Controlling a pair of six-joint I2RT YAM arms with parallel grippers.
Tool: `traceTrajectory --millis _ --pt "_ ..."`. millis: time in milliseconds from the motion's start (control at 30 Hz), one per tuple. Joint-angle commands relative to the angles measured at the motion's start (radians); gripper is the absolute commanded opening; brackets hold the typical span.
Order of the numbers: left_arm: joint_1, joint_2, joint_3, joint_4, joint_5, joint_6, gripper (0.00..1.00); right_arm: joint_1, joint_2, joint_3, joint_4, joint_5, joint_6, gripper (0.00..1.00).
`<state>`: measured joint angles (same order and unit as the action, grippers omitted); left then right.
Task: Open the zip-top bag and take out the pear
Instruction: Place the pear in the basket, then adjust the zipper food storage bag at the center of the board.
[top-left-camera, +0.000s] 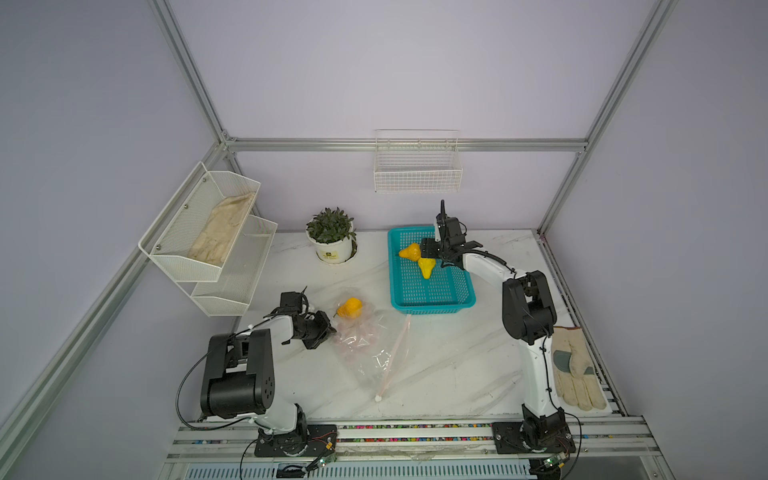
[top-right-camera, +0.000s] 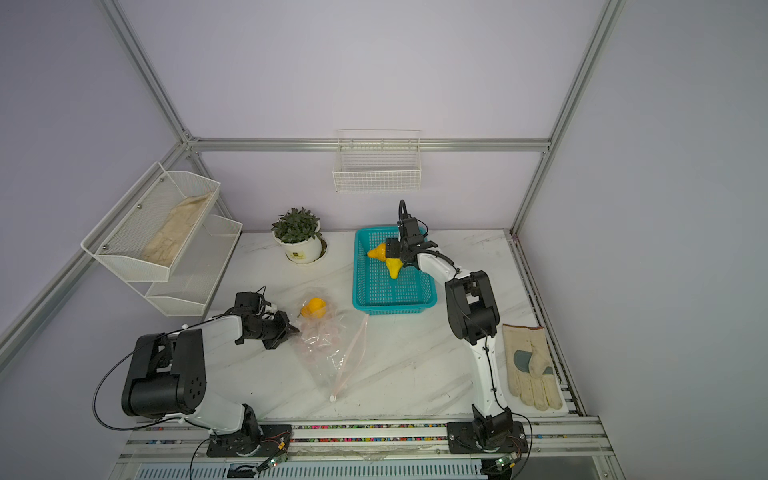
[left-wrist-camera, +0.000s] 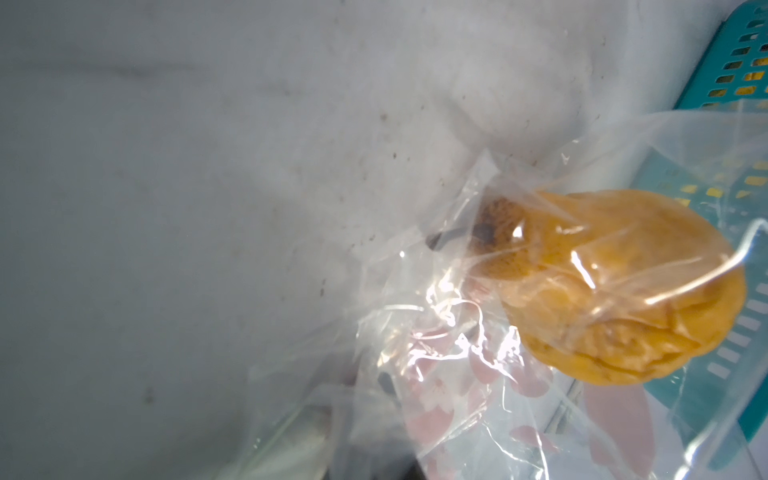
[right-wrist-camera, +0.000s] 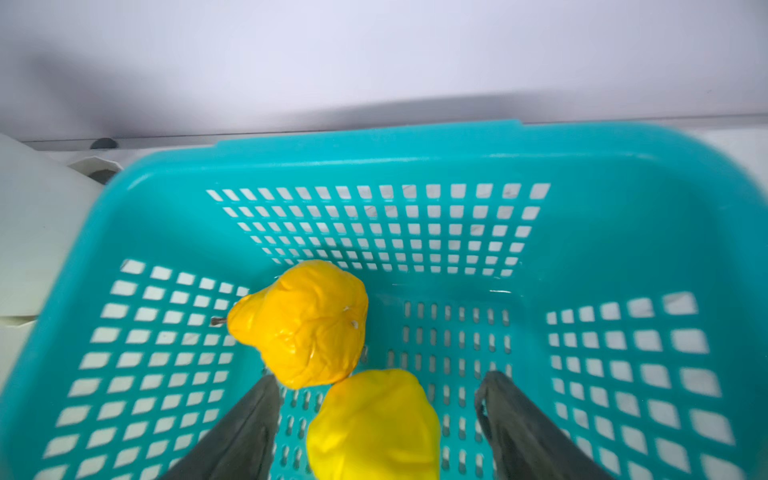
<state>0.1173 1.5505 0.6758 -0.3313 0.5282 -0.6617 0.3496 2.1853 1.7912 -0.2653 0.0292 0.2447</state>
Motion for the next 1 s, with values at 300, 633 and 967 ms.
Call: traceTrajectory --millis 300,633,967 --pt "-0.007 0.036 -0.036 -0.026 -0.048 0.006 0.00 0.113 -0.514 -0.422 -0.052 -0.268 0.039 0.64" --pt "-0.007 0.030 -0.037 -0.033 -0.057 0.010 0.00 0.345 -0.791 -0.756 -0.037 -0.382 0.045 0.39" --pt "-0.007 0.043 -0.028 -0.040 -0.068 0.014 0.00 0.508 -0.916 -1.011 0.092 -0.327 0.183 0.32"
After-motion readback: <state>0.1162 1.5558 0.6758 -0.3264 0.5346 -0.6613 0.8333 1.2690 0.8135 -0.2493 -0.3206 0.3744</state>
